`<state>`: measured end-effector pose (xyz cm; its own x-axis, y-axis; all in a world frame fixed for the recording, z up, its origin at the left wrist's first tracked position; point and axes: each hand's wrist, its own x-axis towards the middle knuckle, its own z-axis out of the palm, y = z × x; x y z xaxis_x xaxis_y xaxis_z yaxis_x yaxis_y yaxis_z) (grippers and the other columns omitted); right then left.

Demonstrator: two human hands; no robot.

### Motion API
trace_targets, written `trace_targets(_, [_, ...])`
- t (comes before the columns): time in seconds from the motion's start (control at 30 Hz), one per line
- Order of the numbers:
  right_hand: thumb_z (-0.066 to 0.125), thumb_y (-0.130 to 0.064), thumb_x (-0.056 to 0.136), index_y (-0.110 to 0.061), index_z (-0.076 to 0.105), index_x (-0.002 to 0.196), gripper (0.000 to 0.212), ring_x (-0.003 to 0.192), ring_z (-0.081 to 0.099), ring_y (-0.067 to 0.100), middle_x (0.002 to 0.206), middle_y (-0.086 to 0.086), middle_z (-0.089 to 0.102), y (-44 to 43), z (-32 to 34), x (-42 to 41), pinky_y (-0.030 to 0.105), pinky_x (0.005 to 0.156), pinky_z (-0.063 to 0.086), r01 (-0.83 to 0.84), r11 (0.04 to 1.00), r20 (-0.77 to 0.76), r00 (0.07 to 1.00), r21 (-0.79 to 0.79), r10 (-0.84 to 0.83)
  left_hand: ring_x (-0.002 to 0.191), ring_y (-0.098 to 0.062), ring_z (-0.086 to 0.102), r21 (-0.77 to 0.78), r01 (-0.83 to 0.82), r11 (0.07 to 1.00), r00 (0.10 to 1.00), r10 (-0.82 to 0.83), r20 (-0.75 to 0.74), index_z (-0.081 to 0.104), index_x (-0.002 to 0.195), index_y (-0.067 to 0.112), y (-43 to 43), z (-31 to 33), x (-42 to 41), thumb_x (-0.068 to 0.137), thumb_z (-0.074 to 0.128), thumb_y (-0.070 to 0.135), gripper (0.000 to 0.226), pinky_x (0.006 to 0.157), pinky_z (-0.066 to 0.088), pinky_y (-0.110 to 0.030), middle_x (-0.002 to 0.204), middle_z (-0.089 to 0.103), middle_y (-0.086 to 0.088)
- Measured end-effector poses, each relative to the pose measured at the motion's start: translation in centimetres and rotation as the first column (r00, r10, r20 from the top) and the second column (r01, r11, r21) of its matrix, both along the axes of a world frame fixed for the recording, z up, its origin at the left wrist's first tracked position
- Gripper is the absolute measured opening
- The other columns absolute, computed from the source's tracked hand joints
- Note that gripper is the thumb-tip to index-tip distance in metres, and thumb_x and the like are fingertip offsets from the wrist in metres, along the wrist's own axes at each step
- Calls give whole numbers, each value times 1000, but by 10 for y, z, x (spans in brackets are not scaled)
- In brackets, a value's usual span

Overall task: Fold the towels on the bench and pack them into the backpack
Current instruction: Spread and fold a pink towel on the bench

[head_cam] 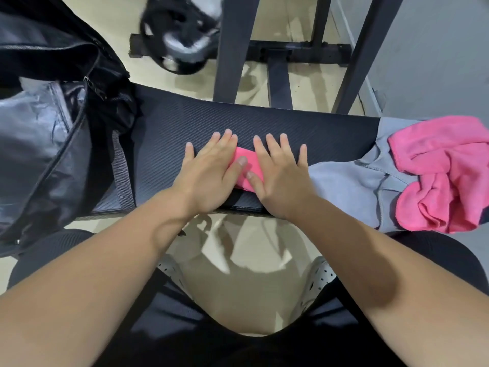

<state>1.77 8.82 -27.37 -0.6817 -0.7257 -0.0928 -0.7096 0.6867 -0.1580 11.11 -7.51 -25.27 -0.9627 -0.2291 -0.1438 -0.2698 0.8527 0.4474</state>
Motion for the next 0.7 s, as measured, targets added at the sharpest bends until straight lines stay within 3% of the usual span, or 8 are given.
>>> trace_targets(0.07, [5, -63, 93, -24, 5, 162, 80, 156, -3, 30, 169, 6, 10, -2, 3, 2, 63, 121, -2, -1, 1000, -10, 1000, 25, 2, 156, -14, -4, -33, -41, 999, 999, 41, -1, 11, 162, 19, 6, 1, -10, 104, 16, 49, 65, 123, -6, -58, 170, 3, 7])
trace_targets(0.23, [18, -58, 104, -22, 2, 162, 70, 155, -11, 31, 170, 3, 3, -11, 26, -1, 67, 119, -5, 35, 983, -18, 999, 179, -32, 156, -18, -5, -125, 4, 992, 999, -10, -44, 8, 162, 19, -3, -14, -7, 106, 22, 44, 63, 122, -1, -61, 170, 2, 7])
trace_targets(0.43, [19, -54, 104, -20, 7, 162, 68, 156, -8, 28, 170, 2, 3, -20, 13, 5, 62, 120, -6, 35, 999, 14, 999, 27, -35, 156, -18, -5, -106, 23, 994, 998, -30, -63, 9, 162, 19, -8, -18, -5, 106, 26, 42, 63, 123, 0, -59, 170, 2, 6])
trace_targets(0.6, [26, -52, 104, -16, 21, 160, 67, 156, 2, 31, 166, 3, 23, -11, -4, 4, 60, 123, 0, -5, 994, 30, 1000, -114, 8, 156, -18, -6, -104, 37, 994, 998, -42, -49, 7, 162, 20, -10, -19, -7, 105, 26, 45, 65, 123, 1, -60, 170, 1, 7])
trace_targets(0.7, [30, -57, 97, -12, 33, 156, 75, 152, 23, 30, 157, 5, 41, -11, 0, 1, 58, 122, 13, -41, 984, 28, 998, -173, 47, 156, -19, -6, -190, 62, 980, 998, -67, -20, 6, 162, 20, -10, -9, -2, 104, 29, 47, 68, 122, 1, -62, 170, 0, 4])
